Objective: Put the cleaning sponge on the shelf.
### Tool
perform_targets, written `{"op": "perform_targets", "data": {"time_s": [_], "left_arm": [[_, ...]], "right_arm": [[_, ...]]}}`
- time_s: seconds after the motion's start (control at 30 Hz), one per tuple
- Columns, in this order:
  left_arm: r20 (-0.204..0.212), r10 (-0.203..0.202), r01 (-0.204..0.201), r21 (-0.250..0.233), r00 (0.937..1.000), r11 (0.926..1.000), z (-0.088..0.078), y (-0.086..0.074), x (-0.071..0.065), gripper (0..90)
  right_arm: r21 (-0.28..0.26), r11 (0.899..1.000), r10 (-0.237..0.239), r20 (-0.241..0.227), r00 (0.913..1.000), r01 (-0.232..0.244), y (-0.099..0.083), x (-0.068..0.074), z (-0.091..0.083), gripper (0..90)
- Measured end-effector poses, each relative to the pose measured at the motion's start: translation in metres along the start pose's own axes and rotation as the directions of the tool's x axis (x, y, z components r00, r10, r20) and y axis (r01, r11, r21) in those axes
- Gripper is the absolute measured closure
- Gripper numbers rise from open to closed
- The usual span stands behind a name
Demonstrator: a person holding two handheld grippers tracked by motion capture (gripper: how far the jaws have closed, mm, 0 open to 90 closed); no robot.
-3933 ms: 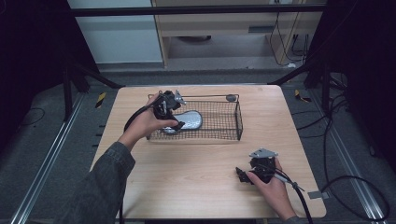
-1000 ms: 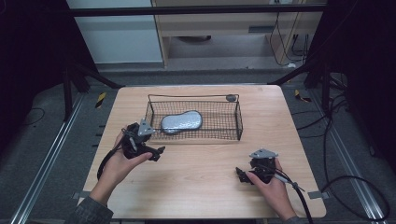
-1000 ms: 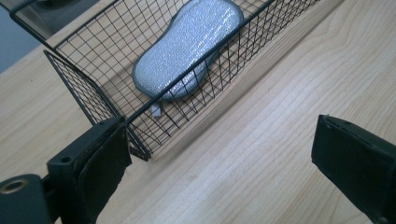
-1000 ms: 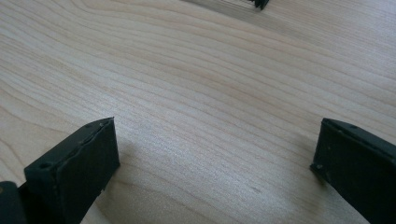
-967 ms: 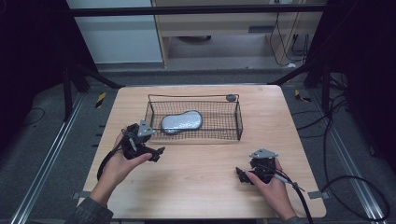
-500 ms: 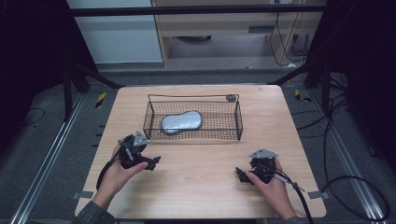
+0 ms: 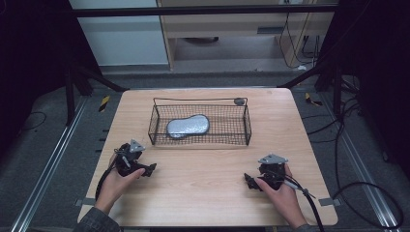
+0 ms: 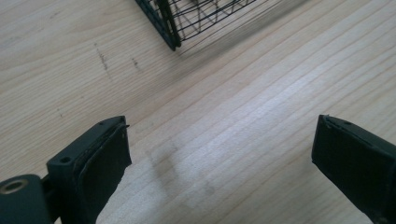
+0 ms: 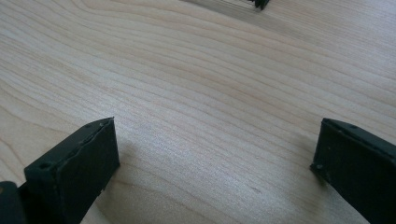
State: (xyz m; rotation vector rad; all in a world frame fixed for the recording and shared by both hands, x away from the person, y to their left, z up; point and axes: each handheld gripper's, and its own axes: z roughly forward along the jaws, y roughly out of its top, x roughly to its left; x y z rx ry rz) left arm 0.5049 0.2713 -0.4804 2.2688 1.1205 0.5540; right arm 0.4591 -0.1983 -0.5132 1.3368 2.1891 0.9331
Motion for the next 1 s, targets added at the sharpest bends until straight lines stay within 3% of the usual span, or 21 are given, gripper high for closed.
{"op": "perform_targets", "data": {"time_s": [0.5,0.53,0.7,0.77,1.0], "left_arm": [[-0.004,-0.060,0.060,-0.017,0.9982,0.9980,0.014,-0.010,0.014,2.8],[-0.005,-0.082,0.082,-0.017,0.9966,0.9965,0.017,-0.011,0.015,1.7],[0.036,-0.120,0.122,-0.056,0.9921,0.9910,0.021,-0.017,0.020,0.0],[0.032,-0.123,0.126,-0.092,0.9918,0.9878,0.022,-0.021,0.019,0.0],[0.031,-0.121,0.124,-0.096,0.9921,0.9876,0.022,-0.021,0.020,0.0]], "right_arm": [[0.001,1.000,0.002,-0.005,1.0000,-0.002,0.000,0.000,0.000,0.4],[0.001,1.000,0.001,-0.002,1.0000,-0.001,0.000,0.000,0.000,0.4],[0.001,1.000,0.002,-0.003,1.0000,-0.002,0.000,0.000,0.000,0.4],[0.001,1.000,0.002,-0.003,1.0000,-0.002,0.000,0.000,0.000,0.4],[-0.001,1.000,-0.003,-0.002,1.0000,0.003,0.000,0.000,0.000,0.4]]}}
